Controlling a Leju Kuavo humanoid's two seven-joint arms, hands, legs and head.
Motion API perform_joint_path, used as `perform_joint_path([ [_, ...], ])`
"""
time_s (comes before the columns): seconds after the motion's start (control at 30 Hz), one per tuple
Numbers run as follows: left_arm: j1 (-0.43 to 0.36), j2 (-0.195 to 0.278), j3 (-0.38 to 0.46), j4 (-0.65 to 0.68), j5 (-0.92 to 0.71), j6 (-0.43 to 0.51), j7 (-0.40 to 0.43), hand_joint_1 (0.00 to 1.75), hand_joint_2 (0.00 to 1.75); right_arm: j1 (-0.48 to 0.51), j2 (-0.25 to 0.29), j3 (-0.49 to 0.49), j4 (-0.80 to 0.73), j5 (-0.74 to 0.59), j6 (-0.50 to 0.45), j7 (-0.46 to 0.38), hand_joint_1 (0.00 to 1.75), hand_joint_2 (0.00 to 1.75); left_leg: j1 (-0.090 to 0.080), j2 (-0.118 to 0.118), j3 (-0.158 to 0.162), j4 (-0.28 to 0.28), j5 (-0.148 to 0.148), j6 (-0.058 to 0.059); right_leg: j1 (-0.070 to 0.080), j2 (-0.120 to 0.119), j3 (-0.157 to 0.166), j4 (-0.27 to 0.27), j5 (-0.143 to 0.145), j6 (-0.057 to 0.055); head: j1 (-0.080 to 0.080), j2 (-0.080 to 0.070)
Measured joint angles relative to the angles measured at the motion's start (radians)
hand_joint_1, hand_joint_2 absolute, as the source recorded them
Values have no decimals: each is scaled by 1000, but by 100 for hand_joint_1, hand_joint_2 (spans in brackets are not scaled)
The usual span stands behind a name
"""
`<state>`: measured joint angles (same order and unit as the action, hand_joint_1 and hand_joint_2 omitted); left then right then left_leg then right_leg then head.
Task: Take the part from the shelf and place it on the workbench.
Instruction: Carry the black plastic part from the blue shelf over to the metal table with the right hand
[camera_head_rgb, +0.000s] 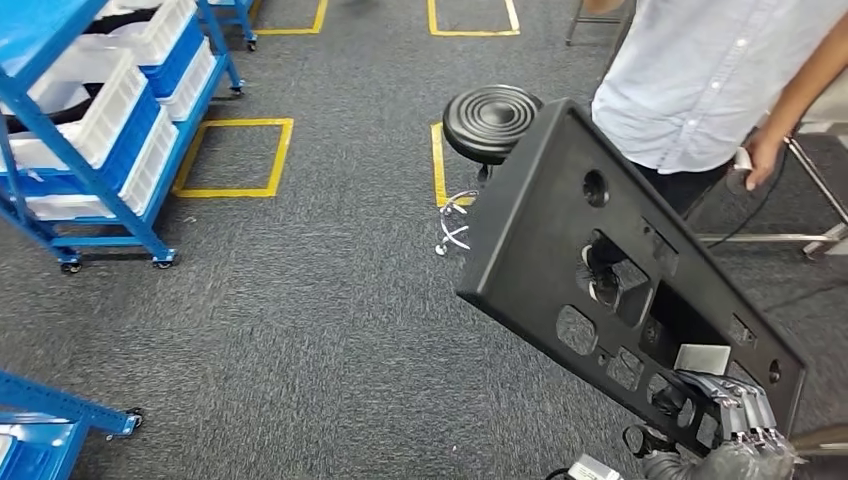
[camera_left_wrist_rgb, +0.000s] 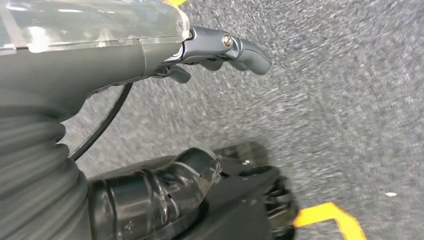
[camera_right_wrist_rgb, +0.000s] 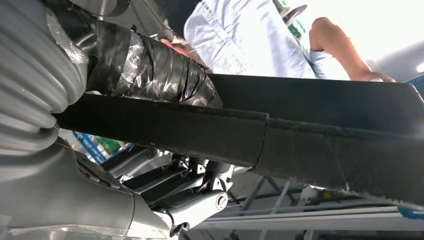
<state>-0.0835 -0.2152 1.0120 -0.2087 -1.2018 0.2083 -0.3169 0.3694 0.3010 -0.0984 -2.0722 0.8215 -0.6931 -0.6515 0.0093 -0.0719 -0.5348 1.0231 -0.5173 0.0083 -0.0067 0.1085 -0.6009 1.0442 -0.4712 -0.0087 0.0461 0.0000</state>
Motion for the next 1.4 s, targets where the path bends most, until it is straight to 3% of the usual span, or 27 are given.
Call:
perform_joint_path([
  [0.07, -3, 0, 1, 0, 3, -2, -1, 0, 175, 3, 0, 0, 0, -1, 0, -1, 175, 175, 0, 19, 3, -9, 7, 11, -2, 8, -5, 0, 3, 13, 0, 0],
  [0.1, -4, 0, 1, 0, 5, -4, -2, 0, 175, 3, 0, -1, -1, -2, 0, -2, 175, 175, 2, 31, 5, -15, 12, 18, -1, -8, -11, 11, -5, 19, 1, 0],
  [0.13, -3, -1, 2, 0, 6, -5, -3, 0, 175, 3, 0, -1, -1, -3, 0, -3, 175, 175, 3, 44, 6, -21, 16, 25, 1, -32, -24, 40, -25, 23, 2, 0],
  [0.2, -1, -1, 3, 0, 6, -7, -5, 0, 175, 2, 0, -2, -2, -6, 0, -4, 175, 175, 2, 70, 6, -25, 18, 32, 1, -83, -73, 148, -88, 29, 4, 0],
  [0.27, 3, 0, 3, 0, 6, -11, -8, 0, 175, 3, 0, -4, -2, -9, 0, -4, 175, 175, 0, 99, 6, -24, 16, 33, -4, -96, -119, 249, -125, 36, 4, 0],
  [0.3, 4, 0, 4, 0, 6, -13, -9, 0, 175, 3, 0, -4, -2, -10, 0, -4, 175, 175, 0, 113, 6, -24, 15, 32, -6, -99, -120, 257, -119, 38, 4, 0],
  [0.37, 3, 0, 4, 0, 6, -18, -12, 0, 175, 4, 0, -5, -2, -11, 0, -4, 175, 175, 0, 137, 10, -23, 11, 29, -8, -118, -65, 161, -62, 38, 4, 0],
  [0.43, 2, -1, 4, 0, 6, -21, -15, 0, 175, 4, 0, -6, -3, -12, 0, -4, 175, 175, -3, 156, 16, -21, 4, 20, -1, -165, 5, 33, -20, 30, 4, 0],
  [0.5, 1, -2, 4, 0, 6, -20, -16, 0, 175, 6, 0, -7, -3, -13, 0, -4, 175, 175, -7, 172, 21, -20, -1, 11, 9, -186, 25, -13, -18, 19, 3, 0],
  [0.57, -2, -3, 4, 0, 6, -21, -18, 0, 175, 12, 0, -10, -5, -14, 0, -4, 175, 175, -7, 186, 25, -19, -6, 2, 9, -164, 23, -17, -14, 9, 3, 0],
  [0.63, -3, -3, 4, 0, 6, -23, -20, 0, 175, 17, 0, -15, -8, -14, 0, -6, 175, 175, -4, 156, 15, 16, -36, -7, 3, -143, 25, -25, -8, -4, 3, 0],
  [0.7, -1, -4, 5, 0, 6, -24, -21, 0, 175, 17, 2, -17, -9, -14, 0, -8, 175, 175, 0, 103, -34, 126, -99, -13, 0, -120, 25, -28, -5, -13, 3, 0],
  [0.73, 1, -4, 5, 0, 6, -24, -21, 0, 175, 17, 3, -17, -9, -15, 0, -9, 175, 175, 1, 89, -66, 195, -128, -14, 1, -107, 24, -27, -4, -15, 3, 0],
  [0.77, 3, -4, 6, 0, 6, -24, -22, 0, 175, 18, 4, -18, -9, -15, 0, -10, 175, 175, 1, 83, -92, 247, -143, -15, 1, -94, 23, -25, -4, -15, 3, 0],
  [0.8, 5, -4, 7, 0, 6, -25, -23, 0, 175, 18, 5, -18, -9, -15, 0, -10, 175, 175, 2, 81, -104, 266, -137, -16, 1, -79, 23, -23, -4, -15, 3, 0],
  [0.87, 7, -3, 8, 0, 6, -27, -25, 0, 175, 20, 5, -20, -9, -16, 0, -12, 175, 175, 3, 72, -76, 192, -72, -13, 1, -50, 23, -18, -6, -13, 3, 0],
  [0.93, 7, -3, 10, 0, 6, -30, -29, 0, 175, 23, 6, -20, -10, -17, 0, -13, 175, 175, 6, 33, -25, 64, -13, -8, 0, -25, 20, -10, -8, -7, 3, 0],
  [1.0, 5, -3, 11, 0, 6, -32, -30, 0, 175, 25, 6, -20, -11, -19, 0, -15, 175, 175, 6, 6, -3, 6, -2, -1, 0, -5, 12, -5, -7, 5, 3, 0],
  [1.07, 3, -4, 11, 0, 6, -34, -31, 0, 175, 30, 6, -20, -13, -19, 0, -16, 175, 175, 4, 20, -1, -1, 2, 10, -3, 13, 5, -6, -2, 19, 3, 0],
  [1.1, 2, -4, 11, 0, 6, -35, -31, 0, 175, 33, 6, -21, -14, -19, 0, -17, 175, 175, 5, 31, 1, -6, 6, 17, -3, 6, 2, -2, -6, 24, 3, 0],
  [1.17, 2, -6, 11, 0, 6, -37, -32, 0, 175, 34, 6, -21, -17, -19, 0, -18, 175, 175, 8, 56, 3, -17, 14, 30, -1, -39, -24, 52, -43, 34, 5, 0],
  [1.2, 4, -6, 11, 0, 6, -37, -32, 0, 175, 34, 6, -21, -18, -19, 0, -19, 175, 175, 7, 68, 3, -19, 15, 33, 0, -69, -50, 109, -76, 38, 6, 0],
  [1.27, 7, -6, 12, 0, 6, -37, -32, 0, 175, 34, 6, -21, -18, -19, 0, -19, 175, 175, 3, 95, 3, -18, 13, 35, -3, -96, -106, 229, -128, 45, 6, 0],
  [1.3, 8, -5, 12, 0, 6, -37, -32, 0, 175, 35, 6, -22, -18, -19, 0, -19, 175, 175, 2, 109, 3, -17, 11, 35, -5, -100, -118, 256, -130, 46, 6, 0],
  [1.33, 8, -5, 12, 0, 6, -37, -32, 0, 175, 36, 6, -22, -18, -19, 0, -19, 175, 175, 1, 122, 5, -17, 9, 35, -6, -104, -110, 244, -114, 46, 6, 0],
  [1.4, 7, -6, 12, 0, 6, -37, -32, 0, 175, 36, 6, -23, -19, -19, 0, -19, 175, 175, 0, 144, 11, -17, 4, 31, -4, -126, -43, 122, -50, 40, 7, 0],
])
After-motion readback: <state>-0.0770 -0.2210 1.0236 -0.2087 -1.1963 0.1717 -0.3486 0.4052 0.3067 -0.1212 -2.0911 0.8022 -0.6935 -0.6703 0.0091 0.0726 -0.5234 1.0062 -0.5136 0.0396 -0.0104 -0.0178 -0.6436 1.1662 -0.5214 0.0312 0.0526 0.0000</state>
